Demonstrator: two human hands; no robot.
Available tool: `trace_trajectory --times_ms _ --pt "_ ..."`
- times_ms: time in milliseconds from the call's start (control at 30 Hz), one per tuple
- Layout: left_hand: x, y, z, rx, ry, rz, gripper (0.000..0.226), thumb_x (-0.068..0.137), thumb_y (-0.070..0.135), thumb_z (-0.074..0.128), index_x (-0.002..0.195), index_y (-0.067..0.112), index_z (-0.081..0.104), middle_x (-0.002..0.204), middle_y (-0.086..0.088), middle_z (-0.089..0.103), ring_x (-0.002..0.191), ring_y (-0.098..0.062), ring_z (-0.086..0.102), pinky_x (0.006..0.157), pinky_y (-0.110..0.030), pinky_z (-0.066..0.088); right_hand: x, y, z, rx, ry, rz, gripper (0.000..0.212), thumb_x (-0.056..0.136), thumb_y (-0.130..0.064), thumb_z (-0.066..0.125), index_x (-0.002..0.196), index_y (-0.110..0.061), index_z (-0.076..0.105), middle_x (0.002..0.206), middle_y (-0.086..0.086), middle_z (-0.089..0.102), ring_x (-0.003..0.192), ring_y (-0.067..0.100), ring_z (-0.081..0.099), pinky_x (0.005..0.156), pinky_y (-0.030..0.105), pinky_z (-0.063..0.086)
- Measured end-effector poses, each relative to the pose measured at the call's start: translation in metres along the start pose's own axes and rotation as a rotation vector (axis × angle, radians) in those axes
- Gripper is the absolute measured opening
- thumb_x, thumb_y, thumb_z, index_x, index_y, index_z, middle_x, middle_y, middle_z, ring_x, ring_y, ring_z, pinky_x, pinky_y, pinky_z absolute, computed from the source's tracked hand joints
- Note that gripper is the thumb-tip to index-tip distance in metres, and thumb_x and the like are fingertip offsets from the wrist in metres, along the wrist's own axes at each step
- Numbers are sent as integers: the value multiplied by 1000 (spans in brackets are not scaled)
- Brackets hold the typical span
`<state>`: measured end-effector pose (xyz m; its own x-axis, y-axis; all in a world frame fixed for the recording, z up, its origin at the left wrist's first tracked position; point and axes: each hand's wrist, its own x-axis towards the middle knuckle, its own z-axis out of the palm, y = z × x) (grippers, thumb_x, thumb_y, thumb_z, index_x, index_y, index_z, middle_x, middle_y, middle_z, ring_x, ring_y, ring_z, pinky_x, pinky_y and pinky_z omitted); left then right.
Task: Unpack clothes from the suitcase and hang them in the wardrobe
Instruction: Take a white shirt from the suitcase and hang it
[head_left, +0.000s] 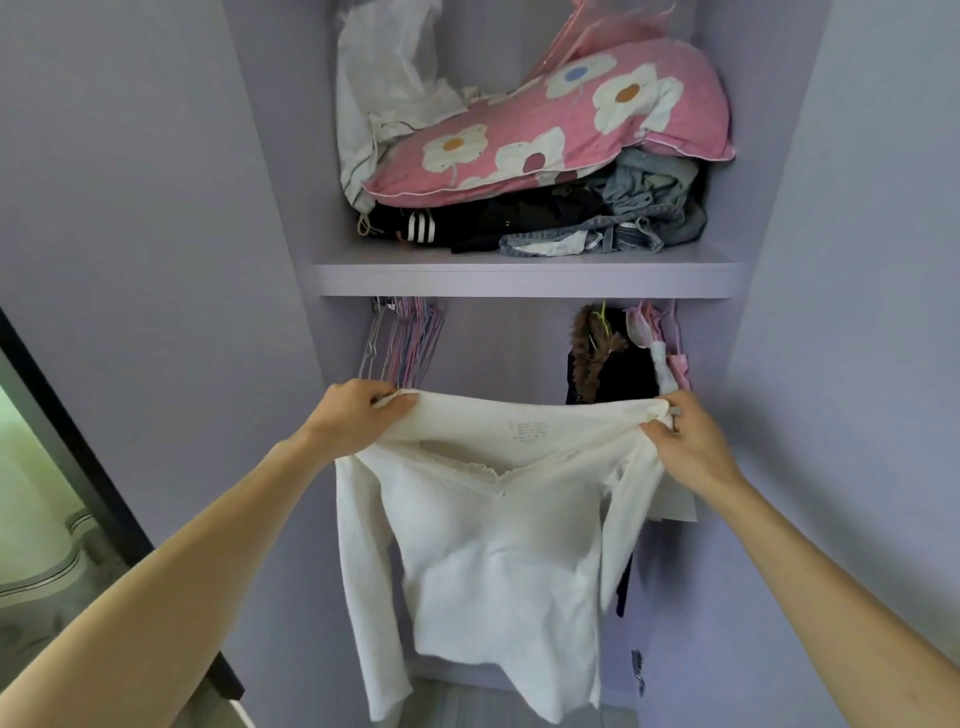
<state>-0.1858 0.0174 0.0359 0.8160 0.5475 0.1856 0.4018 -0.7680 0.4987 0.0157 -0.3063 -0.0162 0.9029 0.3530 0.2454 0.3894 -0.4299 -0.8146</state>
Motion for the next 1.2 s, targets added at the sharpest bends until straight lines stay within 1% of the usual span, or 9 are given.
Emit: trace_trajectory --times_ms 100,167,233,433,500,600,800,933,1200 --pt "-2 6 4 -464 -66 -153 44 97 50 53 85 10 68 77 1 68 74 -17 64 73 -27 50 -4 -10 6 26 -100 -61 3 96 -19 59 96 -18 62 91 2 67 79 16 58 65 29 41" --pt "-5 21 10 -842 -117 -276 40 93 47 59 107 11 71 100 -7 75 94 -25 71 95 -41 52 -9 -23 13 69 -168 -116 14 93 -21 62 80 -27 64 72 -7 63 67 10 53 61 27 38" --pt "-11 42 22 -986 -197 -262 44 87 46 63 107 7 65 106 -11 70 93 -25 69 95 -42 50 -11 -39 20 91 -251 -169 29 93 -21 63 65 -29 59 59 -13 49 58 7 44 58 26 33" --pt "-33 90 60 -348 -325 81 75 64 76 72 120 29 56 110 5 60 103 -13 59 85 -31 47 -8 -73 30 132 -388 -270 19 89 -19 66 71 -26 66 60 -2 59 60 5 46 60 27 34" --pt "-33 95 70 -216 -313 104 59 68 72 74 99 22 68 92 1 70 87 -15 65 81 -38 54 -5 -72 28 143 -396 -259 0 85 -23 70 85 -23 70 75 15 66 65 13 52 64 32 38" --pt "-30 94 76 -183 -255 107 38 83 53 71 80 16 66 75 -1 69 69 -15 63 70 -35 53 -2 -63 23 145 -388 -229 11 87 -26 72 98 -25 70 79 3 73 73 14 66 68 33 46" --pt "-29 90 77 -256 -292 50 20 90 36 65 85 18 60 75 3 62 65 -11 54 58 -25 44 0 -33 22 245 -407 -68 9 90 -13 69 98 -17 67 83 1 76 66 16 70 60 30 54" --pt "-21 75 73 39 -155 69 13 87 27 58 81 19 49 71 3 56 62 -17 49 56 -34 40 20 -17 43 299 -354 43 5 92 -20 66 98 -19 66 89 -1 75 67 18 72 61 30 53" --pt "33 -5 31 745 32 60 37 94 13 44 131 12 40 143 -9 33 82 -32 66 58 -36 45 82 -43 150 112 -441 37 18 93 -36 62 107 -25 61 105 -9 68 93 12 68 88 40 56"
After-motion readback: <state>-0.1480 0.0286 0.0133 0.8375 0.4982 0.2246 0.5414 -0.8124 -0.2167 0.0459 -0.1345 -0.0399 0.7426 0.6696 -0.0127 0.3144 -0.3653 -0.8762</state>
